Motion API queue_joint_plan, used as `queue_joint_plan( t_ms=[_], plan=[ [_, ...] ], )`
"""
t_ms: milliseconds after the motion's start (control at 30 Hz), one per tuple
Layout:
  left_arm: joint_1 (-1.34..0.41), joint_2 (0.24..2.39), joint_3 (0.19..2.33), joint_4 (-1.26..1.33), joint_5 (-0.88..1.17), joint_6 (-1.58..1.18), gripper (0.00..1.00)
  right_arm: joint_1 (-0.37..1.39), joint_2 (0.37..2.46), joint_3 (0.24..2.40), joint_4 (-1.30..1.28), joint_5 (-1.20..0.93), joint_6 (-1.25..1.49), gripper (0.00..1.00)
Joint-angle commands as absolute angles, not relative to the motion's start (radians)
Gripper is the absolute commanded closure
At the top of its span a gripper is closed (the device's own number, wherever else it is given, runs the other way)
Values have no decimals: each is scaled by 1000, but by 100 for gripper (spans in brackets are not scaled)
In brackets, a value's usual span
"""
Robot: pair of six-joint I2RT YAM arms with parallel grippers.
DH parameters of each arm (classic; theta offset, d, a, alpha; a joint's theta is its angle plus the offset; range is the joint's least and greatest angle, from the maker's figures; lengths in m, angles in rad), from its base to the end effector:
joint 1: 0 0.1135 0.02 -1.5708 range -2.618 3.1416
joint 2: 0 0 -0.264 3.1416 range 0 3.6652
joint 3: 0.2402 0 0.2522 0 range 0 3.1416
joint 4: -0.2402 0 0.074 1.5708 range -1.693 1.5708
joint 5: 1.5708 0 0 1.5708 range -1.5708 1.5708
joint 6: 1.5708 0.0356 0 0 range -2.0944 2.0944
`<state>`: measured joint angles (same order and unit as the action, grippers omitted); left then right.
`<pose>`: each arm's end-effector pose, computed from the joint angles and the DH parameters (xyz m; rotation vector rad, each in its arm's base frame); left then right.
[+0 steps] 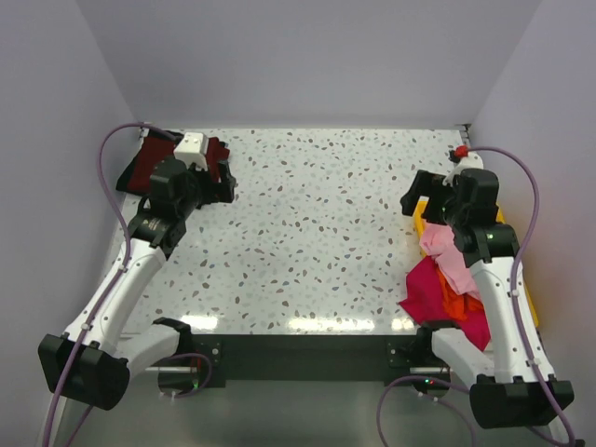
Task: Fold and stack the t-shirts
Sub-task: Grab the tshirt from the pile
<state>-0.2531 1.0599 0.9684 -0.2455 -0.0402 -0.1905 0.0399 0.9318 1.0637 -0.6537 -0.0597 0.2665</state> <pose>0.2363 -0.0597 0.3449 0.0327 1.9158 -0.2614 0.1922 0.0098 0.3625 0.2015 2.0915 0.2475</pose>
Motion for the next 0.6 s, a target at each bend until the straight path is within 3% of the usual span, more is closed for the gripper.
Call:
queue_joint_plan(
  t_ms=[0,400,567],
  plan=[
    [-245,1061,988,-204,-44,-192,0,41,937,1112,-727,-6,256,1],
    [-245,1055,986,-204,-15,-190,0,40,982,1083,-864,267,302,1],
    [-247,1049,985,-206,-14,-186,0,40,1046,1032,-848,281,343,1]
  ],
)
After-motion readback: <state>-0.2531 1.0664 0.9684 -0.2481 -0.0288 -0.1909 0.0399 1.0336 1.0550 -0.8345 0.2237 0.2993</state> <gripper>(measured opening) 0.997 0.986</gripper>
